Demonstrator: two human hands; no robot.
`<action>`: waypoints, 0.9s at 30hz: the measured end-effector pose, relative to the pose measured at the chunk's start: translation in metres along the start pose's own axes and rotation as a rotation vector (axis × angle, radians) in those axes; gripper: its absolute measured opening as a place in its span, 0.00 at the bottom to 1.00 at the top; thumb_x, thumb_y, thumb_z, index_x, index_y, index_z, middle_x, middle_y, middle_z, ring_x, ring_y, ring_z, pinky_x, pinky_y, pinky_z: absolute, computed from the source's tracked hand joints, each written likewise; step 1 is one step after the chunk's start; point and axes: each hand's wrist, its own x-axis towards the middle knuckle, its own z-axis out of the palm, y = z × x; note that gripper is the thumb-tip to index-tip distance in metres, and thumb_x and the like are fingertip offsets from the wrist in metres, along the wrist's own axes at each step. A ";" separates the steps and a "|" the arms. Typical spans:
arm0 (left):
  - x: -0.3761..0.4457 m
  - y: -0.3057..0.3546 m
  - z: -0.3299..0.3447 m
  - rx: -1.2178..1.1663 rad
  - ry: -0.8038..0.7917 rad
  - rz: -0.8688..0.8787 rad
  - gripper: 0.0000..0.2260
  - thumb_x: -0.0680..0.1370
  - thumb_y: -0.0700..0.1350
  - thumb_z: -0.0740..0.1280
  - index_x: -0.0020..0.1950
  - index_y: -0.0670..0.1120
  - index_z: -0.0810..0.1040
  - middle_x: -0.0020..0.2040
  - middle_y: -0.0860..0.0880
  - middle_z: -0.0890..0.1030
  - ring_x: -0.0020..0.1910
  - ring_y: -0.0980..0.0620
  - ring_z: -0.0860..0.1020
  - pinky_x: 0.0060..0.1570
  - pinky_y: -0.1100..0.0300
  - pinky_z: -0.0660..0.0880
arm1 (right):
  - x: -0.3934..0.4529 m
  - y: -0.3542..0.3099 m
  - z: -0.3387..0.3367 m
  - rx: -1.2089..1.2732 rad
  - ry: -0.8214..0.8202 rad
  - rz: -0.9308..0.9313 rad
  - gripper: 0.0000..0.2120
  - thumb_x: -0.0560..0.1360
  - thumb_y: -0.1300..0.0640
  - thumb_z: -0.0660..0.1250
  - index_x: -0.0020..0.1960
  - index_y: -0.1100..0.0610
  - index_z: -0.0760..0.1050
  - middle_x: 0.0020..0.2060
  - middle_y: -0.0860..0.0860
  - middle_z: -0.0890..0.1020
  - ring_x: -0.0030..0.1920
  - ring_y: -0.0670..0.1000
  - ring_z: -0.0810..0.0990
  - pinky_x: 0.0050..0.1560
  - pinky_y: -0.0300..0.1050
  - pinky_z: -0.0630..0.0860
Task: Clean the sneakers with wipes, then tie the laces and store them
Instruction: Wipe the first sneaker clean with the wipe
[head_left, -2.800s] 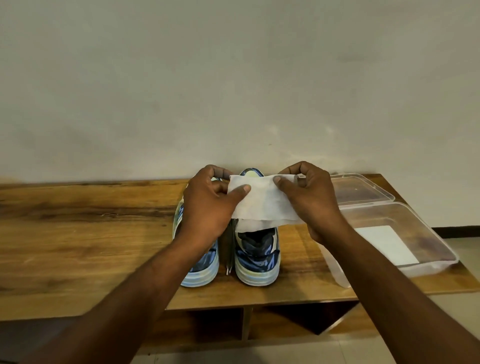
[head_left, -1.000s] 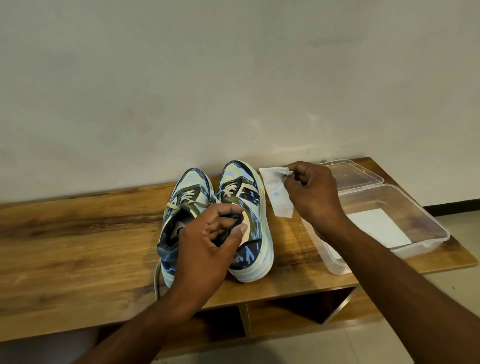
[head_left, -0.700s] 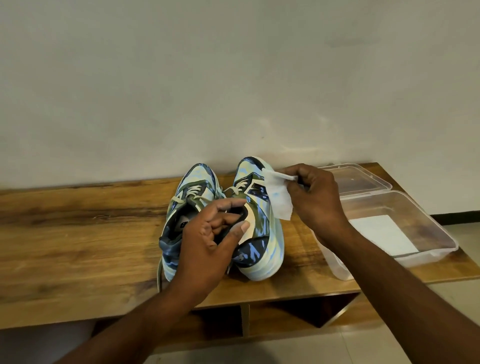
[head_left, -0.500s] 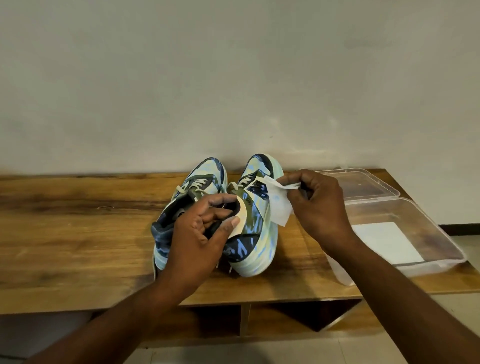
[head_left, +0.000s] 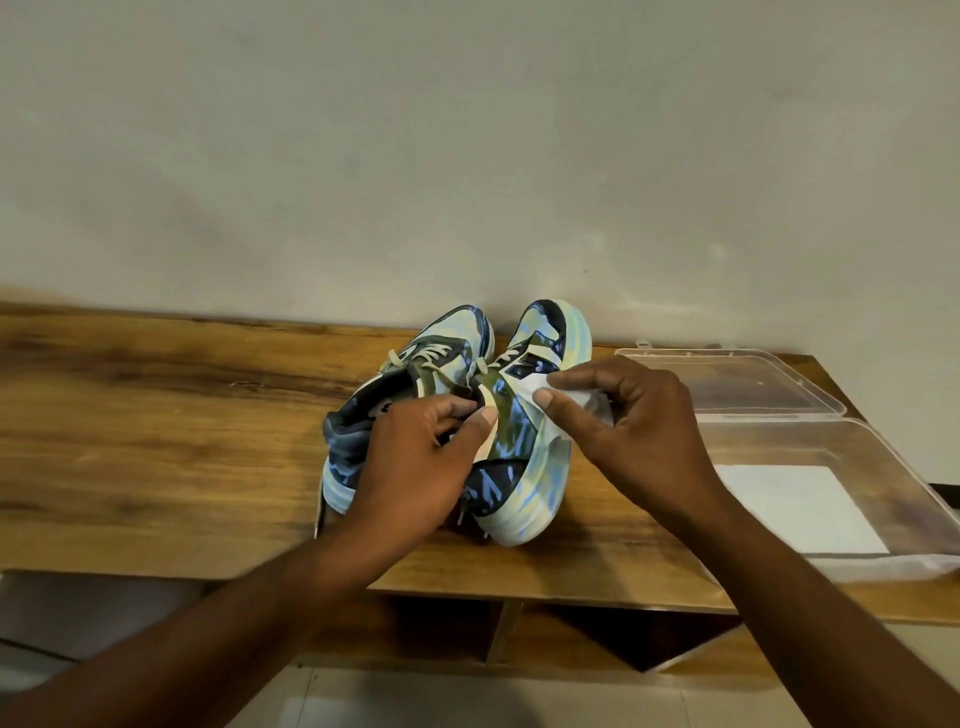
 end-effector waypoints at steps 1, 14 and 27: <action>0.000 0.000 0.000 0.010 -0.013 0.013 0.08 0.81 0.48 0.71 0.55 0.48 0.87 0.47 0.57 0.88 0.48 0.63 0.85 0.51 0.58 0.82 | 0.001 -0.001 0.001 -0.011 0.009 -0.014 0.12 0.71 0.46 0.78 0.51 0.50 0.87 0.48 0.42 0.86 0.50 0.41 0.84 0.50 0.45 0.83; -0.001 -0.007 0.003 -0.097 -0.056 -0.006 0.12 0.83 0.48 0.69 0.64 0.49 0.85 0.56 0.56 0.87 0.57 0.58 0.84 0.60 0.49 0.81 | -0.004 -0.001 0.007 -0.189 -0.110 -0.129 0.14 0.70 0.57 0.81 0.55 0.50 0.87 0.47 0.44 0.84 0.48 0.41 0.82 0.49 0.39 0.79; -0.001 -0.003 -0.001 -0.056 -0.069 -0.019 0.11 0.85 0.47 0.65 0.54 0.48 0.88 0.47 0.56 0.88 0.49 0.58 0.85 0.53 0.49 0.82 | -0.002 -0.010 0.013 -0.150 -0.224 -0.180 0.10 0.72 0.56 0.80 0.52 0.47 0.88 0.42 0.42 0.82 0.44 0.43 0.81 0.41 0.31 0.74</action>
